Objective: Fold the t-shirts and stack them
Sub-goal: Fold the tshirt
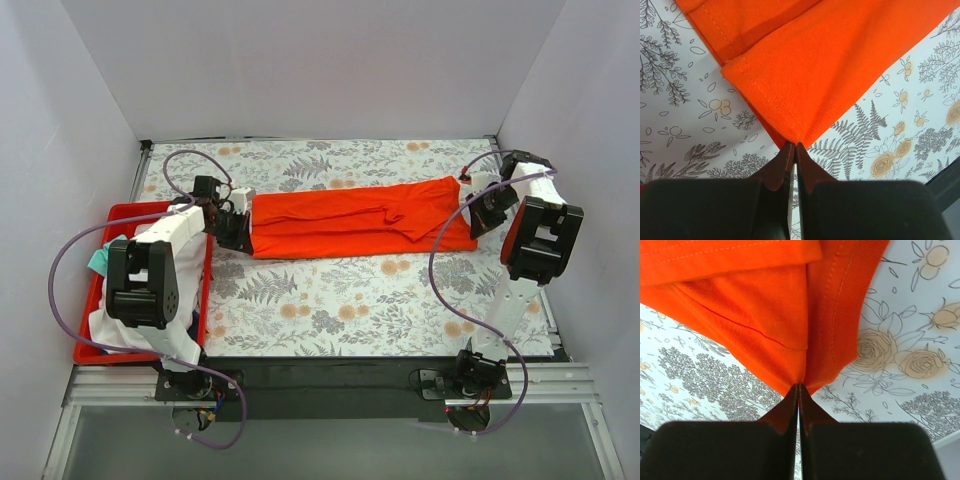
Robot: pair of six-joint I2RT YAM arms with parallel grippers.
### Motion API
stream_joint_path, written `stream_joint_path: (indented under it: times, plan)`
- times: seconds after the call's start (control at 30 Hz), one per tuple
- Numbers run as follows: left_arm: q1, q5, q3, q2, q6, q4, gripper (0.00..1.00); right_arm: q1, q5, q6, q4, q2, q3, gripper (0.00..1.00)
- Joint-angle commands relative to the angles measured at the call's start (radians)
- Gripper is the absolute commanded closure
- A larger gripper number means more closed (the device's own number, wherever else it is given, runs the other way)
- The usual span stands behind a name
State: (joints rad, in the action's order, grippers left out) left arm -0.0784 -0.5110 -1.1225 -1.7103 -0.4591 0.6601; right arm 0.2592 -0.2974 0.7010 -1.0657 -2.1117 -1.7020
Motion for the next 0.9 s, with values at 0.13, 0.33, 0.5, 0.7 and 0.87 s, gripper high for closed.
stream_joint_path:
  times: [0.13, 0.33, 0.5, 0.7, 0.87]
  plan:
    - [0.023, 0.035, 0.009, 0.055, 0.128, 0.061, 1.0, 0.014, 0.061, 0.035, -0.004, 0.056, -0.025, 0.99]
    - [0.023, 0.078, 0.065, 0.04, 0.204, 0.092, 1.0, 0.015, 0.09, 0.032, 0.001, 0.024, -0.019, 0.99]
    - [0.023, 0.068, 0.099, 0.014, 0.194, 0.075, 1.0, 0.0, 0.078, 0.026, 0.001, -0.001, 0.008, 0.99]
    - [0.023, 0.083, 0.135, 0.006, 0.174, 0.056, 1.0, -0.02, 0.07, 0.019, 0.001, 0.013, 0.041, 0.99]
    - [0.023, 0.056, 0.113, 0.098, 0.163, 0.084, 0.8, -0.014, 0.084, 0.025, -0.016, 0.054, -0.005, 0.59]
